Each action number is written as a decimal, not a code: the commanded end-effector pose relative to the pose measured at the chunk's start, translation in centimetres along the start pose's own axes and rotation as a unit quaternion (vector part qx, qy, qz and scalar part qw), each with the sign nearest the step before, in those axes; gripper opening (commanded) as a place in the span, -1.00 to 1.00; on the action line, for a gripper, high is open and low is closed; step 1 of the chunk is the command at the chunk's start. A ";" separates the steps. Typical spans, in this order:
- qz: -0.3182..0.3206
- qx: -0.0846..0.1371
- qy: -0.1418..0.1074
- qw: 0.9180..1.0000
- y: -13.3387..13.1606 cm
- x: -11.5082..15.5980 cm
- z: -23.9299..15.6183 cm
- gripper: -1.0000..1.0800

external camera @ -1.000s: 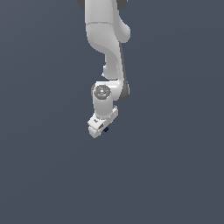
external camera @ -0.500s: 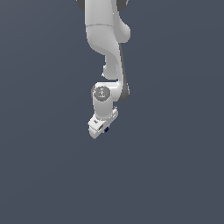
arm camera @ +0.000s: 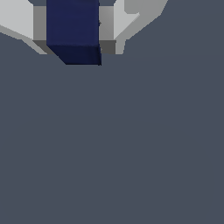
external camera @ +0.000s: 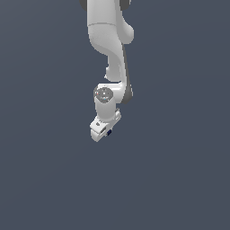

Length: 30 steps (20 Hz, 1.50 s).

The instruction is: Pick up the object and move it to a goal position.

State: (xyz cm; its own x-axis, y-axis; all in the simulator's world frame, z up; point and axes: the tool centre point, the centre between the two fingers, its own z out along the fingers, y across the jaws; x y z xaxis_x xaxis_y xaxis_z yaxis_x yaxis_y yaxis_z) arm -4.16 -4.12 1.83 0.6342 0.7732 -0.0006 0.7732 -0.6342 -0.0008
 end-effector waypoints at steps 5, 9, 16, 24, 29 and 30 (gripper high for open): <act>0.000 -0.001 0.000 1.000 0.2 -0.7 -2.5 -1.00; 0.000 -0.001 0.000 1.000 0.4 -1.5 -5.1 -1.00; -0.001 -0.001 0.000 1.000 0.9 -3.4 -11.7 -1.00; -0.001 0.000 0.001 1.000 1.6 -6.0 -20.9 -1.00; -0.001 0.000 0.002 1.000 2.1 -7.5 -26.4 -1.00; -0.001 0.000 0.002 1.000 2.2 -7.8 -27.5 -1.00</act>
State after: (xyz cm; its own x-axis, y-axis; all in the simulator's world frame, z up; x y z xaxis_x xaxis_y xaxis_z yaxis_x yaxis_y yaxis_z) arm -7.16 -11.16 27.64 0.6324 0.7747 0.0024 0.7747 -0.6324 -0.0002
